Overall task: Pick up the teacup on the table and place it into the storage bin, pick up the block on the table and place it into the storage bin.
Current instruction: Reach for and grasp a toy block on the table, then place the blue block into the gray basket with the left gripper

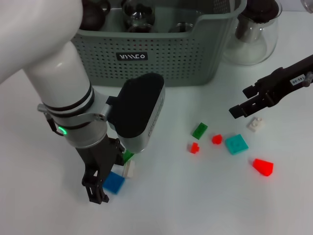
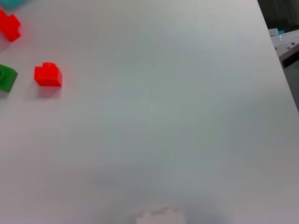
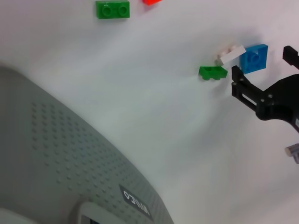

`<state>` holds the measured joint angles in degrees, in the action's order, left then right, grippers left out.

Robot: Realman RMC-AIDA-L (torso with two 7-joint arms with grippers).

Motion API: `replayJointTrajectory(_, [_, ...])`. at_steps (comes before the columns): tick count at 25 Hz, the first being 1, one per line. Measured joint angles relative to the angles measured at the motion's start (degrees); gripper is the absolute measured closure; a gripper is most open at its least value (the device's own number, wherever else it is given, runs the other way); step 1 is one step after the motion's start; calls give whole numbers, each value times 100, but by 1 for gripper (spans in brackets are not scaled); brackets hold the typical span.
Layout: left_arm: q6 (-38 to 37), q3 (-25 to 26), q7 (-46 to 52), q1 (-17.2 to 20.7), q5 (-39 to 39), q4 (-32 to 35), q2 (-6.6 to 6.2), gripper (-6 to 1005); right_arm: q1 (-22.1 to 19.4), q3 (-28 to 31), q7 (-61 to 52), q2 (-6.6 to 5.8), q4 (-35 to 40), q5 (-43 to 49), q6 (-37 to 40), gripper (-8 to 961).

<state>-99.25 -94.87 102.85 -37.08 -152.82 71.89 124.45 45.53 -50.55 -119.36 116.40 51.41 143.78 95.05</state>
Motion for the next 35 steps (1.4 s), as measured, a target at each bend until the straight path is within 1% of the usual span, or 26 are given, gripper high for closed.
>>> replayJointTrajectory(13, [322,-17,-205,248,-21,24,8,106,39,9,-41,4,40,18,-18,46])
replayJointTrajectory(19, [356,14,-246,279,-28,32,2,301,44,9,-59,-6,52,18,-22,47])
replayJointTrajectory(27, [372,24,-255,298,-38,50,5,509,62,11,-61,-37,54,12,-39,46])
replayJointTrajectory(30, [349,56,-220,306,-38,112,8,555,81,11,-62,-45,54,9,-40,46])
replayJointTrajectory(32, [272,154,-162,324,-39,241,8,587,92,11,-61,-45,54,13,-40,46])
replayJointTrajectory(33, [166,298,-123,348,-28,379,8,602,95,11,-62,-46,54,16,-40,47])
replayJointTrajectory(35, [-96,797,-11,378,48,696,9,602,97,11,-65,-49,53,22,-35,49])
